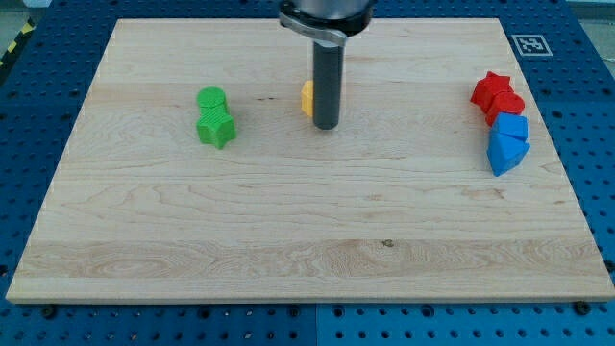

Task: Move yellow hexagon towards yellow heart

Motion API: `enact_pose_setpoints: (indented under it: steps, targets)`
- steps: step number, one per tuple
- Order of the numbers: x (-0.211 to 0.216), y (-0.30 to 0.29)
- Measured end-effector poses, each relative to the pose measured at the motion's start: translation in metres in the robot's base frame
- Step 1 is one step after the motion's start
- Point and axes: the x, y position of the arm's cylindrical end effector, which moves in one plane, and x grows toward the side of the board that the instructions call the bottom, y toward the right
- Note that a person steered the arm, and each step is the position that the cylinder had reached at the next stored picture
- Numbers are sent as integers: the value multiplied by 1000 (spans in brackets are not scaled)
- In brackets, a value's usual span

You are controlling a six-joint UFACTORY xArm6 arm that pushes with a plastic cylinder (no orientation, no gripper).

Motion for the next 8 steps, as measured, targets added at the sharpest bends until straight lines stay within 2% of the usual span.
enact_pose_setpoints:
  steps: [3, 5, 6, 8]
  targets:
    - [-3, 3]
    - [-42, 1]
    - [-45, 1]
    - [-27, -13]
